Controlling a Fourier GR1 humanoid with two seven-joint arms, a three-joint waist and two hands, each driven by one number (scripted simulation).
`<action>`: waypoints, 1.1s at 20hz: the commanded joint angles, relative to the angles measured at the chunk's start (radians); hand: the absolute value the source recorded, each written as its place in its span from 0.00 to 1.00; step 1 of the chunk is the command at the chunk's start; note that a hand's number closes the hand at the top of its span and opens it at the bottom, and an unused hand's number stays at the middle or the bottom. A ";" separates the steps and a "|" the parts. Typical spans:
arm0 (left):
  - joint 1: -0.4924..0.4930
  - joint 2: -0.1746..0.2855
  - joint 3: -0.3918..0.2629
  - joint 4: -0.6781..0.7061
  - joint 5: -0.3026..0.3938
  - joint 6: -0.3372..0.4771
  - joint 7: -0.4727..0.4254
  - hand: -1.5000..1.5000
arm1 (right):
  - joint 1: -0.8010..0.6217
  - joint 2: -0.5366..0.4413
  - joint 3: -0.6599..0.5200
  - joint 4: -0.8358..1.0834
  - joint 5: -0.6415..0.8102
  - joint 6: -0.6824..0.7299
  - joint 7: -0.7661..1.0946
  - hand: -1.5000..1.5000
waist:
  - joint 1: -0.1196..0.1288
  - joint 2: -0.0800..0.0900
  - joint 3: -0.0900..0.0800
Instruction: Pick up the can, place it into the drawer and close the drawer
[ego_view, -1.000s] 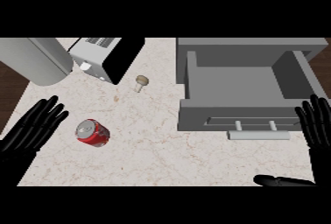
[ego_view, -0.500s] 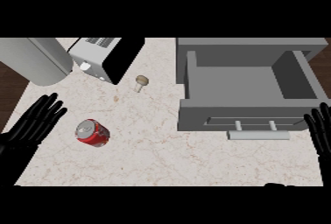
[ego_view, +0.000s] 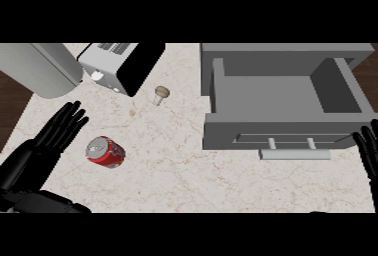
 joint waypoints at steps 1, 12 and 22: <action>0.034 0.004 0.038 0.058 -0.009 -0.048 -0.082 0.00 | 0.015 0.036 0.016 0.002 0.038 -0.003 -0.025 0.00 | 0.002 0.000 0.000; -0.040 0.001 0.044 0.288 -0.137 -0.042 -0.243 0.00 | -0.019 0.047 -0.020 0.128 0.054 0.029 -0.114 0.00 | 0.001 0.000 0.000; -0.063 0.002 0.052 0.499 -0.258 -0.008 -0.446 0.00 | 0.015 0.046 -0.047 0.094 0.020 0.093 -0.103 0.00 | 0.000 0.000 0.000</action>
